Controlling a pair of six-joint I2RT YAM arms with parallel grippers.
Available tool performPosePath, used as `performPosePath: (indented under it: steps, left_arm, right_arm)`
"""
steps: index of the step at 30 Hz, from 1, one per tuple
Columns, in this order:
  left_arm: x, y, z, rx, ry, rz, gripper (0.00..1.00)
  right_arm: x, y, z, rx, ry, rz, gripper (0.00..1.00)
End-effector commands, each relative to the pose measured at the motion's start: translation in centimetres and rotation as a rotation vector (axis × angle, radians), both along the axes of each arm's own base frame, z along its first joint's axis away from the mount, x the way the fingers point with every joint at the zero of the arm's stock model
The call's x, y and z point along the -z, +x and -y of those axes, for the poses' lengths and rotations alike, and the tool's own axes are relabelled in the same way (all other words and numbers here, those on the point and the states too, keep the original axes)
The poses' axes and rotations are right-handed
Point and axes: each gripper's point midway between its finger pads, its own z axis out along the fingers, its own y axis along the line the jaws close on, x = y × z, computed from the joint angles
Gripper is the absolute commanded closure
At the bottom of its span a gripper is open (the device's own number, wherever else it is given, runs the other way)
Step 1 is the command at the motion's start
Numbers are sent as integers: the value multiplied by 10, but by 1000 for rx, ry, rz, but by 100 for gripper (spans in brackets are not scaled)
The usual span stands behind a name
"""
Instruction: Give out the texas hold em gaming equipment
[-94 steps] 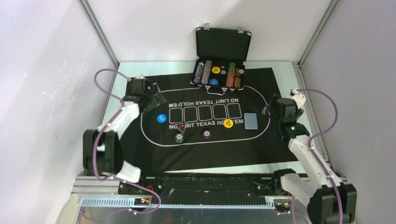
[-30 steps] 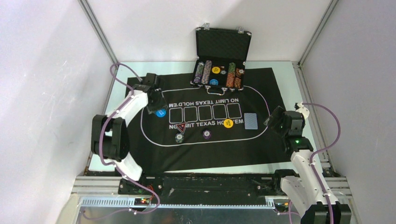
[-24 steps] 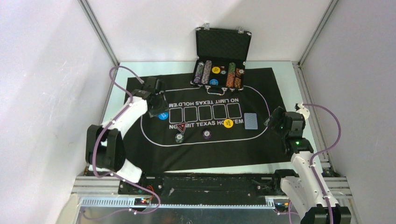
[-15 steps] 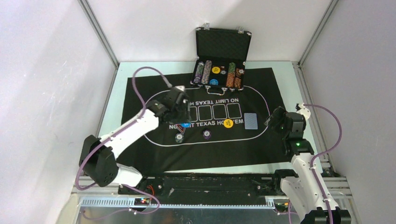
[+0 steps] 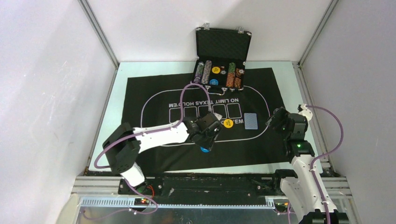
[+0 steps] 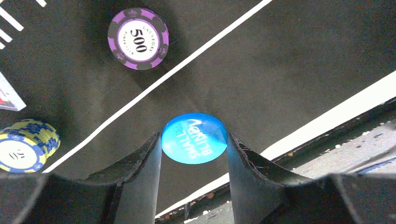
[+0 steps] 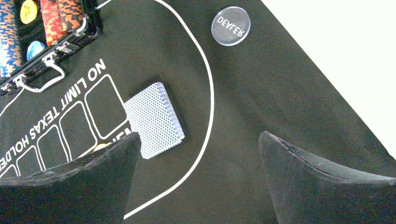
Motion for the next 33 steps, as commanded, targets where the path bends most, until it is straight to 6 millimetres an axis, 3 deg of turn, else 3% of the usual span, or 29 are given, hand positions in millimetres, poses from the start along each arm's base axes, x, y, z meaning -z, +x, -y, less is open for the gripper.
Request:
performPosePath:
  steps: [1, 10, 13, 21, 26, 30, 33]
  left_arm:
    - [0, 6, 13, 54, -5, 32, 68]
    - [27, -6, 32, 105, -15, -55, 67]
    - [33, -5, 29, 93, 11, -54, 56]
    - [36, -3, 39, 94, -4, -62, 50]
    - [15, 0, 42, 105, -42, -26, 19]
    - [-10, 2, 50, 130, -109, 9, 3]
    - [-32, 10, 60, 153, -151, 53, 0]
  right_arm:
    - [-10, 5, 0, 1, 4, 44, 1]
    - [-9, 6, 2, 7, -1, 39, 0]
    - [-8, 6, 2, 12, -1, 38, 0]
    - [-10, 5, 1, 5, 5, 44, 0]
    - [-10, 6, -1, -4, 11, 46, 0]
    - [-10, 7, -3, -18, 15, 45, 0]
    - [-11, 7, -5, -24, 20, 49, 0]
